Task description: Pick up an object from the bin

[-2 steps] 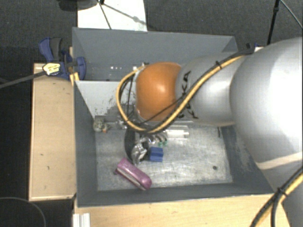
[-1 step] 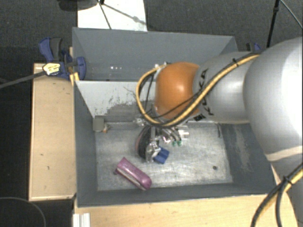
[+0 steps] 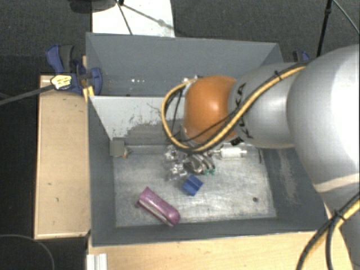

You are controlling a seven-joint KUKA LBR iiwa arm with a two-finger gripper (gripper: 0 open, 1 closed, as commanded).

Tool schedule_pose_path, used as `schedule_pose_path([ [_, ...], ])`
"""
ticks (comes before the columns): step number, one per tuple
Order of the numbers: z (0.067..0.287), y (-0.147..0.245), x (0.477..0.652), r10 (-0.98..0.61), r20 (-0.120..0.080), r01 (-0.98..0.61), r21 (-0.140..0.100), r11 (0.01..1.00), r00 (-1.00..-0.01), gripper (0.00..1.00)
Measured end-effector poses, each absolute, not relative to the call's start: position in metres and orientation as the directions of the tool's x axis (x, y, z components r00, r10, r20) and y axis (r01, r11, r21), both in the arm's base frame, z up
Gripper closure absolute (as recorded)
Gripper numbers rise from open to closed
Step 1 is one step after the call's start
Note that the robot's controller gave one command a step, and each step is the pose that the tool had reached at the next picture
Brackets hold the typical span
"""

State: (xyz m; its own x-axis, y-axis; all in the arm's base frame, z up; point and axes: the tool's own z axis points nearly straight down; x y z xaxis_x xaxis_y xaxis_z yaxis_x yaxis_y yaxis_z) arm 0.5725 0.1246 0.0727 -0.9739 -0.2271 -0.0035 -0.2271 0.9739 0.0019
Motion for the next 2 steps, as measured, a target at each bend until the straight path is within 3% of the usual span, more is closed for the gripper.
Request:
schedule_pose_path([
  [1, 0.072, 0.124, 0.573, -0.225, -0.006, -0.225, 0.001, 0.974, -0.974, 0.0],
  [2, 0.1, 0.081, 0.494, -0.405, 0.001, -0.405, 0.0, 0.914, -0.914, 0.0],
])
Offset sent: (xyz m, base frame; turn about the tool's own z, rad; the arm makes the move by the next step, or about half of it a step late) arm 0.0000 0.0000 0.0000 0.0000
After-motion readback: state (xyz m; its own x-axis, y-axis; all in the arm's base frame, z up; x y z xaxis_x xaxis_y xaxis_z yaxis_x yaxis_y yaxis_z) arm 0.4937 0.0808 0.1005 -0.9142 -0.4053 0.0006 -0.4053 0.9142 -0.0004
